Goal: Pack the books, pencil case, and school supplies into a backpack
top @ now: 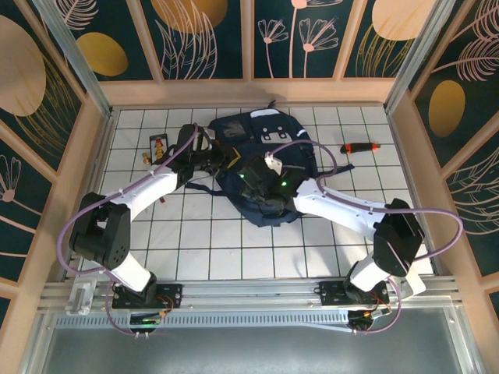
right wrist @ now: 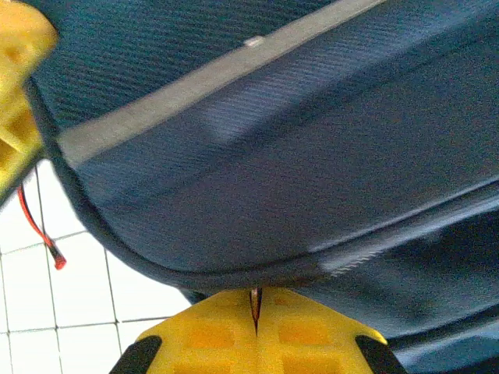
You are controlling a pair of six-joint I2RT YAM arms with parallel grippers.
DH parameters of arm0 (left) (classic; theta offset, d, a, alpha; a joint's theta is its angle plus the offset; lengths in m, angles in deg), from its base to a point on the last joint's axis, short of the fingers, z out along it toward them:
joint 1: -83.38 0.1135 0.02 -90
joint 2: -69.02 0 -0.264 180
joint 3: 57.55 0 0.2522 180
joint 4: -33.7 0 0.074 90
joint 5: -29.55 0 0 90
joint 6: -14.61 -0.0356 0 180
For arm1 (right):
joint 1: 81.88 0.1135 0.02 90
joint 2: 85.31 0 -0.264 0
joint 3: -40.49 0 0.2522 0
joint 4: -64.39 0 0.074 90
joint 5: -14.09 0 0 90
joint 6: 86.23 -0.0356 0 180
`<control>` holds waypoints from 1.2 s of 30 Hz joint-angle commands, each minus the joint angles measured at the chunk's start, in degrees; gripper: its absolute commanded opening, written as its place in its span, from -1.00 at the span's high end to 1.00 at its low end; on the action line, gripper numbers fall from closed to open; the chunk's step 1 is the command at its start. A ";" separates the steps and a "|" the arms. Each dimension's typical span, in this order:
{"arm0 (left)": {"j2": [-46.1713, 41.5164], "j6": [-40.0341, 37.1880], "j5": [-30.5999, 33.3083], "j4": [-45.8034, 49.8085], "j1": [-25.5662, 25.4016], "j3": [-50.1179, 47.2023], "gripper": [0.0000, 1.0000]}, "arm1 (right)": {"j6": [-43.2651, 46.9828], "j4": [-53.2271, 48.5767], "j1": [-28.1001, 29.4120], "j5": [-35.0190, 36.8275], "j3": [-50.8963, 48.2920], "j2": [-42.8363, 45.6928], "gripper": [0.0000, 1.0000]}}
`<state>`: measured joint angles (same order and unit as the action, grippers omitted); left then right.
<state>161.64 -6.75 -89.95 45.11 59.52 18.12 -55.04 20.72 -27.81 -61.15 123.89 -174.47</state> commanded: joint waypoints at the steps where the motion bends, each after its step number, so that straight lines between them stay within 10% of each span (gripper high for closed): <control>1: -0.89 8.93 4.72 7.26 3.10 2.09 1.00 | 8.80 -3.11 -3.17 -4.11 -2.85 2.25 1.00; 12: 0.38 -3.21 5.08 11.62 7.78 0.69 1.00 | 29.70 -0.91 -13.63 -5.78 -7.22 3.60 1.00; 21: 5.21 -19.09 1.23 18.86 8.83 5.01 0.97 | 35.98 9.01 -22.36 -25.39 -10.88 5.52 1.00; 29: 1.30 -40.13 -11.44 27.35 8.88 12.91 -0.30 | 39.51 9.82 -22.37 -40.60 -5.13 4.05 1.00; 36: -8.48 -61.16 -16.54 7.36 6.13 1.58 -0.10 | 44.76 9.25 -22.40 -45.18 -2.06 4.05 1.00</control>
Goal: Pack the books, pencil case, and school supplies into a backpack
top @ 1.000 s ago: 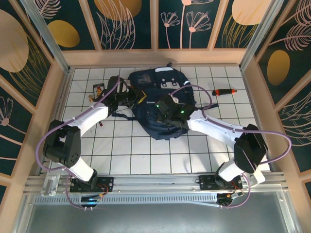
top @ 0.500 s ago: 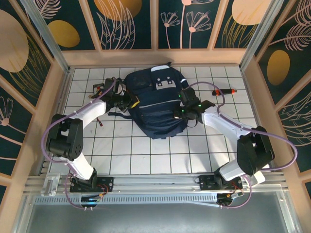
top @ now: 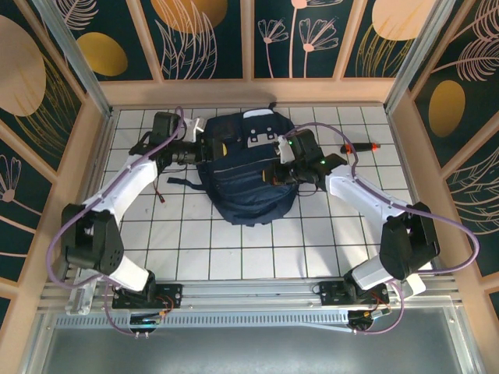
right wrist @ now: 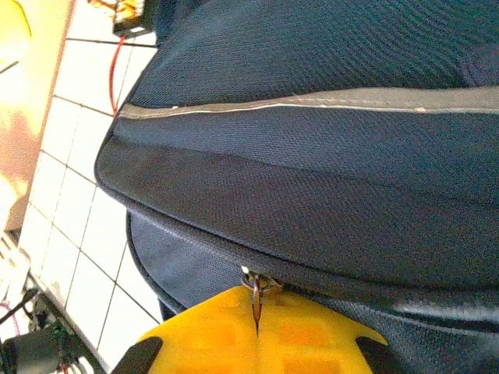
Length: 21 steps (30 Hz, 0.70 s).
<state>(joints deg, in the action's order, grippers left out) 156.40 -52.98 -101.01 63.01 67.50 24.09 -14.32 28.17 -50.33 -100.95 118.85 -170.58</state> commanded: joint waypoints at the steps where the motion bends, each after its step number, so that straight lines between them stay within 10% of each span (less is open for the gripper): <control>1: -4.53 -22.63 -6.59 -14.32 -3.10 -6.70 -0.10 | 4.57 1.80 0.18 -5.92 2.99 -0.05 1.00; 5: -5.63 -54.54 -6.91 -11.77 -9.16 -9.23 -0.24 | 5.88 0.65 0.13 -8.19 3.83 -1.41 1.00; 11: -0.81 -64.21 0.08 -7.22 -11.01 -5.50 -0.29 | 7.06 1.07 0.15 -9.80 3.01 -0.63 1.00; 21: 6.42 -71.63 9.01 -6.35 -11.87 -2.14 0.22 | 7.30 2.16 -1.64 -11.37 2.03 0.22 1.00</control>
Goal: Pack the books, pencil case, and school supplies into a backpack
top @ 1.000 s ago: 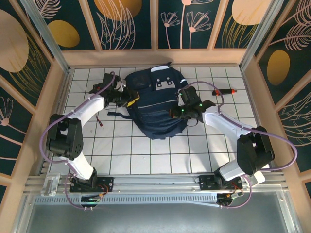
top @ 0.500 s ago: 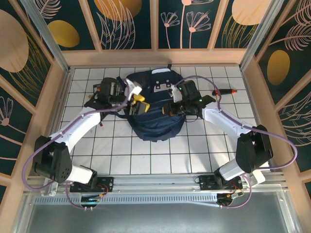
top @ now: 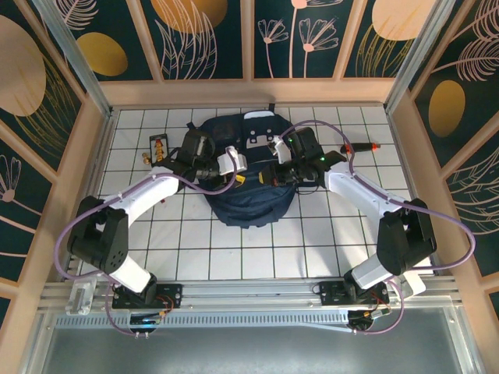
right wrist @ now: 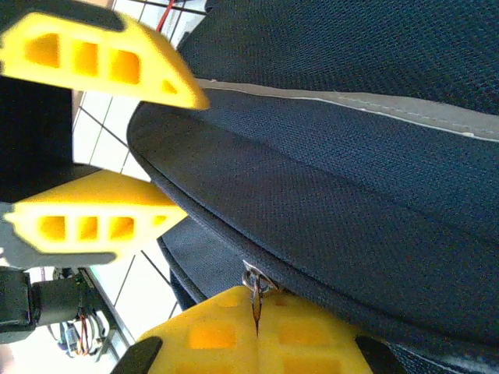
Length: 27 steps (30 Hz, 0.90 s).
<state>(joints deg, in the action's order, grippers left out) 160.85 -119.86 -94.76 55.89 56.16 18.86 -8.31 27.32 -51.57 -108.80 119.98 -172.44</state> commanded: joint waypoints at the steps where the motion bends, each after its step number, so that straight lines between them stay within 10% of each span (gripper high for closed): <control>1: 2.69 -5.24 2.49 1.68 -0.64 4.00 0.52 | 1.19 3.29 -0.41 -3.68 0.89 2.14 1.00; 3: 3.61 -7.03 1.66 3.63 -0.72 5.32 1.00 | 1.29 3.45 -0.42 -3.16 0.89 2.11 1.00; 12: 1.02 -17.28 -0.62 6.08 -0.81 1.45 1.00 | 17.76 -6.89 -5.79 21.96 1.47 -0.13 1.00; 27: -3.74 -24.73 -2.16 -1.39 -0.81 -6.58 1.00 | 24.37 -1.55 -16.37 16.95 8.52 -14.16 1.00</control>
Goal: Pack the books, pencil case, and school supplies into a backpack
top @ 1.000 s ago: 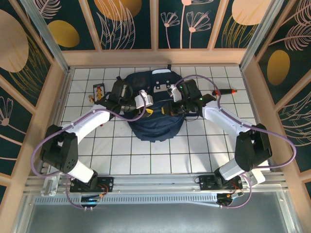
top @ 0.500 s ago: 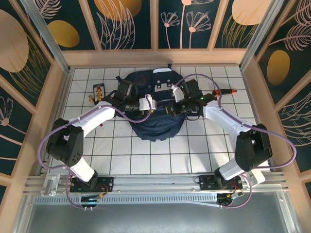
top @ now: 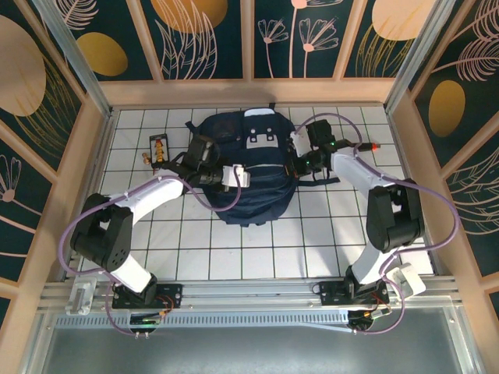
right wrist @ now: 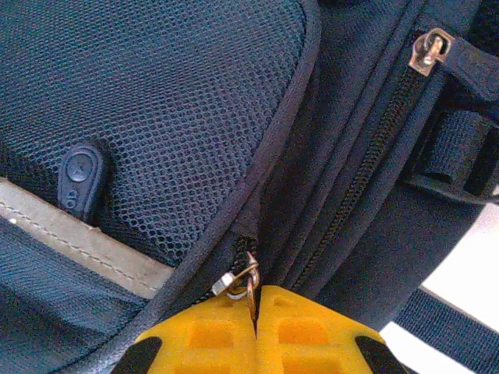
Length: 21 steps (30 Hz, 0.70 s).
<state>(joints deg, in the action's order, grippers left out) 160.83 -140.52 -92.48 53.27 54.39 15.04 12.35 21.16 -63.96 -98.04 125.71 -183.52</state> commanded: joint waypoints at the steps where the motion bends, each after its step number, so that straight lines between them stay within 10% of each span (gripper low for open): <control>1: -3.89 -4.61 -4.26 0.97 0.96 -2.76 1.00 | 5.73 6.03 -3.98 4.62 2.60 -3.56 1.00; 11: -5.62 -14.16 -0.15 0.38 -1.40 -7.92 1.00 | 45.29 9.74 -10.68 -20.04 -0.10 -1.86 1.00; 21: -8.31 -17.70 0.81 -1.64 -2.12 -12.08 1.00 | 43.34 15.32 -13.06 -12.69 5.53 -8.57 0.99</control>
<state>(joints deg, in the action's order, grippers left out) 155.54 -153.43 -87.30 42.62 52.24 6.27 56.80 24.72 -72.95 -122.85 128.94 -190.43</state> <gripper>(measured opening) 0.055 0.039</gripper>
